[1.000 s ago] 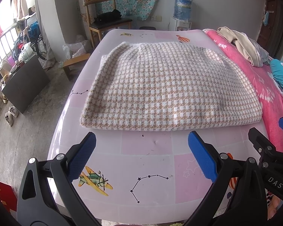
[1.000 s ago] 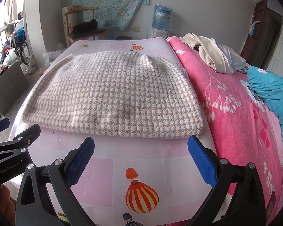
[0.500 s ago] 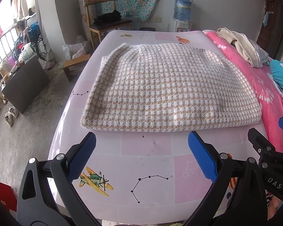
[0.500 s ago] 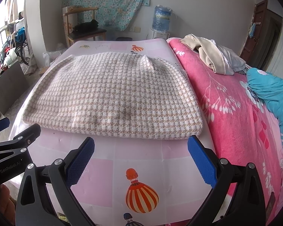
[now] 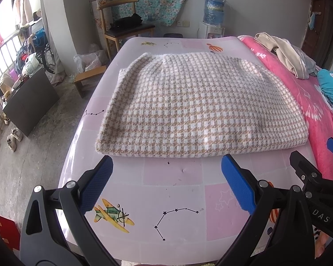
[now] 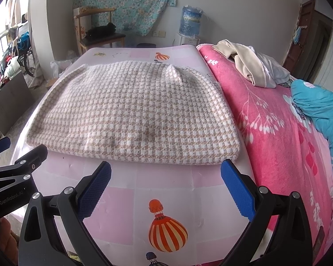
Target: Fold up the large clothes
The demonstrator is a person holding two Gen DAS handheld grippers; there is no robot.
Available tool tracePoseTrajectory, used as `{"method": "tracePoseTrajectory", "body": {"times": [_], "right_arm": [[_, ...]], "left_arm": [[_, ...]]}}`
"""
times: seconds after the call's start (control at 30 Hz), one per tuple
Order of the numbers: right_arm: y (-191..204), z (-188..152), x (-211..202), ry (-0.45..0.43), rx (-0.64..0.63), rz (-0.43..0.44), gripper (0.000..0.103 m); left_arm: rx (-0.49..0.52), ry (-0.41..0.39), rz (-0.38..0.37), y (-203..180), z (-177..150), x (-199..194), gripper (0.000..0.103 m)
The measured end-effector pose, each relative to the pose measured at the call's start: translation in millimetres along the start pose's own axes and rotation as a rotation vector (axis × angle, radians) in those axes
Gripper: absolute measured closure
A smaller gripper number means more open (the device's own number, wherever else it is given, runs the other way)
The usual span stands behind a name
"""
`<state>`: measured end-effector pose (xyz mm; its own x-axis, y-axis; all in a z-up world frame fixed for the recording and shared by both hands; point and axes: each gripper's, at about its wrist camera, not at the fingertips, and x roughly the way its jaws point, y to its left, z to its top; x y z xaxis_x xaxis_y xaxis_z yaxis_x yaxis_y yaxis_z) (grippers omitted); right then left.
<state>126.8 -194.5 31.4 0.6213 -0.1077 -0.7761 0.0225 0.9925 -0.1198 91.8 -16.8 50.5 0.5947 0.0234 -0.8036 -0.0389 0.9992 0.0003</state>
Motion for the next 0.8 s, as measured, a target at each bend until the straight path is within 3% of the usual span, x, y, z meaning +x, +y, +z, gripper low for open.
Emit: {"method": "tracePoseTrajectory", "body": {"times": [0.8], "right_arm": [[-1.5, -0.8, 1.0, 0.006, 0.003, -0.002, 0.006]], "left_arm": [[-0.009, 0.007, 0.004, 0.5, -1.5, 2.1, 0.008]]}}
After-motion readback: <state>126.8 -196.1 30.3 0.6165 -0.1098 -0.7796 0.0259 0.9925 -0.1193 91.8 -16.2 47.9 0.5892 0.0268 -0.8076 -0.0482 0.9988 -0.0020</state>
